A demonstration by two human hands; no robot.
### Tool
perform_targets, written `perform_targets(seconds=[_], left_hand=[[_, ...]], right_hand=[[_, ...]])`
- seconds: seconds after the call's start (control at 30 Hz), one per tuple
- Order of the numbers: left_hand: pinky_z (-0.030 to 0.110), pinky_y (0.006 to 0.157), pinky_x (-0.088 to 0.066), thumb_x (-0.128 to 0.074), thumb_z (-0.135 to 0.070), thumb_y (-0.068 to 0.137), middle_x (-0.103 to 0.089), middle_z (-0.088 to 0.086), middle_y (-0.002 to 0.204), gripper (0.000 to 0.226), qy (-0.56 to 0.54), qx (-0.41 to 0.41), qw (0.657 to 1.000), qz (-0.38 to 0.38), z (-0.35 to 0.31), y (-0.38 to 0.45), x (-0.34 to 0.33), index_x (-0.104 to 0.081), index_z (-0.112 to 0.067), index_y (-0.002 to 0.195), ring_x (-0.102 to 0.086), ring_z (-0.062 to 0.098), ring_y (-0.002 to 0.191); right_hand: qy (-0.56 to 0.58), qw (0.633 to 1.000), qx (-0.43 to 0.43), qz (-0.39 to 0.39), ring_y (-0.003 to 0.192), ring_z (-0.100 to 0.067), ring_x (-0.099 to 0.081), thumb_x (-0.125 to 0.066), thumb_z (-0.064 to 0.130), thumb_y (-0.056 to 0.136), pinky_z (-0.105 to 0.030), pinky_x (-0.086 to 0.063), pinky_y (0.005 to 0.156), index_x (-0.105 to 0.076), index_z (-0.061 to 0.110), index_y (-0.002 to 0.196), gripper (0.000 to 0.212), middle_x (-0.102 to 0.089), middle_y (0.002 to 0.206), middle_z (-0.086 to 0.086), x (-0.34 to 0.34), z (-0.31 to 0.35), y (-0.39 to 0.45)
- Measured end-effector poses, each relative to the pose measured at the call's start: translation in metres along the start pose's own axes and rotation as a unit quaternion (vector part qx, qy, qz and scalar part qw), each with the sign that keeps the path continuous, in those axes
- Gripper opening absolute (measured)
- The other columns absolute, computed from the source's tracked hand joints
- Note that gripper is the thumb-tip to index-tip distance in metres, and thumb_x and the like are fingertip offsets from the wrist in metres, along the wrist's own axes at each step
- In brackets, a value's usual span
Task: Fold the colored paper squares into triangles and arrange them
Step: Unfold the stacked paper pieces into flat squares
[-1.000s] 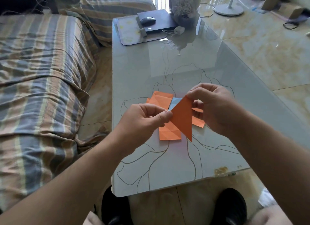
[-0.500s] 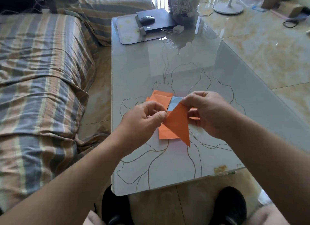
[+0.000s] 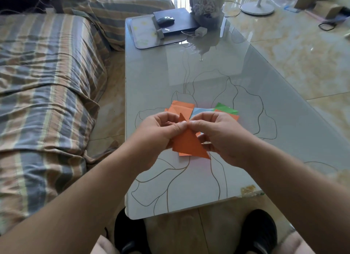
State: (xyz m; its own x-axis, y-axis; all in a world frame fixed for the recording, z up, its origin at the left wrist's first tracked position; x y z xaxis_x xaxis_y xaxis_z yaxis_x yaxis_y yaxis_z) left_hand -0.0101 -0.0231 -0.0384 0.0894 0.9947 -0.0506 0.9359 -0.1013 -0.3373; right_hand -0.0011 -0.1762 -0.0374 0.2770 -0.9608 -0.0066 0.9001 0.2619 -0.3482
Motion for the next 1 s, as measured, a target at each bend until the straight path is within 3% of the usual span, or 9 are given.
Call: perform_targets(seconds=[0.07, 0.17, 0.27, 0.37, 0.5, 0.6, 0.83, 0.93, 1.0], left_hand=[[0.042, 0.085, -0.059, -0.071, -0.017, 0.095, -0.072, 0.015, 0.101, 0.015, -0.049, 0.047, 0.998, 0.015, 0.007, -0.001, -0.005, -0.063, -0.014, 0.108, -0.071, 0.027, 0.089], [0.051, 0.099, -0.055, -0.067, -0.026, 0.097, -0.073, 0.018, 0.121, 0.030, -0.119, 0.113, 0.986, 0.018, 0.017, -0.004, -0.010, -0.064, -0.010, 0.123, -0.072, 0.034, 0.111], [0.056, 0.103, -0.051, -0.070, -0.031, 0.096, -0.071, 0.018, 0.127, 0.035, -0.131, 0.109, 0.985, 0.000, 0.021, -0.002, -0.013, -0.066, -0.015, 0.126, -0.068, 0.039, 0.119], [0.045, 0.085, -0.057, -0.074, -0.028, 0.093, -0.077, 0.011, 0.107, 0.019, -0.116, 0.072, 0.990, -0.035, 0.020, 0.001, -0.012, -0.069, -0.021, 0.111, -0.074, 0.033, 0.104], [0.026, 0.062, -0.055, -0.073, -0.023, 0.094, -0.074, -0.005, 0.075, 0.006, -0.126, 0.056, 0.988, -0.068, 0.017, 0.006, -0.013, -0.068, -0.022, 0.098, -0.071, 0.013, 0.069], [0.023, 0.059, -0.055, -0.074, -0.020, 0.093, -0.074, -0.006, 0.076, 0.007, -0.155, 0.062, 0.983, -0.078, 0.015, 0.008, -0.013, -0.068, -0.022, 0.096, -0.070, 0.008, 0.066], [0.039, 0.097, -0.048, -0.073, -0.033, 0.093, -0.075, -0.010, 0.100, 0.020, -0.206, 0.079, 0.968, -0.120, 0.005, 0.017, 0.011, -0.069, -0.027, 0.112, -0.068, 0.019, 0.106], [0.044, 0.106, -0.043, -0.074, -0.035, 0.093, -0.075, -0.009, 0.111, 0.019, -0.220, 0.090, 0.962, -0.134, 0.003, 0.018, 0.020, -0.069, -0.027, 0.109, -0.064, 0.020, 0.121], [0.043, 0.107, -0.044, -0.075, -0.035, 0.092, -0.075, -0.010, 0.104, 0.018, -0.225, 0.099, 0.960, -0.133, 0.004, 0.017, 0.021, -0.069, -0.027, 0.108, -0.065, 0.020, 0.119]], right_hand=[[-0.003, 1.000, 0.005, -0.002, 0.074, -0.025, -0.071, -0.068, 0.024, 0.099, -0.034, -0.060, 0.068, -0.070, 0.001, 0.109, 0.025, -0.075, 0.101, -0.021, 0.000, -0.001, 0.001], [-0.028, 0.999, 0.016, 0.005, 0.072, -0.020, -0.071, -0.067, 0.024, 0.101, -0.036, -0.056, 0.074, -0.072, 0.001, 0.106, 0.023, -0.077, 0.089, -0.014, -0.001, 0.000, 0.003], [-0.060, 0.997, 0.046, -0.016, 0.067, -0.014, -0.067, -0.066, 0.018, 0.100, -0.035, -0.052, 0.072, -0.073, 0.002, 0.094, 0.019, -0.074, 0.080, -0.007, 0.000, 0.001, 0.004], [-0.082, 0.991, 0.087, -0.053, 0.063, -0.009, -0.061, -0.067, 0.014, 0.097, -0.029, -0.049, 0.064, -0.073, 0.011, 0.078, 0.020, -0.068, 0.069, 0.001, 0.003, 0.004, 0.005], [-0.145, 0.977, 0.134, -0.085, 0.063, -0.006, -0.060, -0.070, 0.018, 0.094, -0.033, -0.052, 0.065, -0.072, 0.021, 0.071, 0.023, -0.067, 0.065, 0.013, 0.006, 0.009, 0.007], [-0.194, 0.965, 0.153, -0.093, 0.055, -0.001, -0.054, -0.071, 0.023, 0.094, -0.025, -0.043, 0.061, -0.071, 0.025, 0.073, 0.021, -0.063, 0.059, 0.021, 0.008, 0.014, 0.007], [-0.220, 0.963, 0.131, -0.085, 0.037, -0.006, -0.040, -0.070, 0.015, 0.093, -0.013, -0.028, 0.042, -0.068, 0.018, 0.072, 0.021, -0.049, 0.044, 0.019, 0.015, 0.013, 0.003], [-0.218, 0.963, 0.133, -0.081, 0.045, -0.007, -0.046, -0.070, 0.015, 0.092, -0.021, -0.036, 0.047, -0.070, 0.015, 0.075, 0.017, -0.057, 0.053, 0.014, 0.018, 0.011, 0.001], [-0.234, 0.959, 0.141, -0.081, 0.058, -0.025, -0.060, -0.071, 0.018, 0.092, -0.033, -0.047, 0.056, -0.071, 0.018, 0.076, 0.016, -0.063, 0.061, 0.009, 0.017, 0.012, 0.001]])
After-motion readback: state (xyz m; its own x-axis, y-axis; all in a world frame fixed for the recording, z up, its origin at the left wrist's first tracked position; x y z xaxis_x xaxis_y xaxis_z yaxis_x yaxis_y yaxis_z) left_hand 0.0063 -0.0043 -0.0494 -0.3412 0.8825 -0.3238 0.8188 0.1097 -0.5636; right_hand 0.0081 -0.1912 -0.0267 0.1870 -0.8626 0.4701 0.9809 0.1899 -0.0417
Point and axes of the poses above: each hand's wrist, its own y-axis towards the middle knuckle, its own x-axis out of the back of the hand, z = x × y, the point moved 7 cm from there along y, towards the middle knuckle
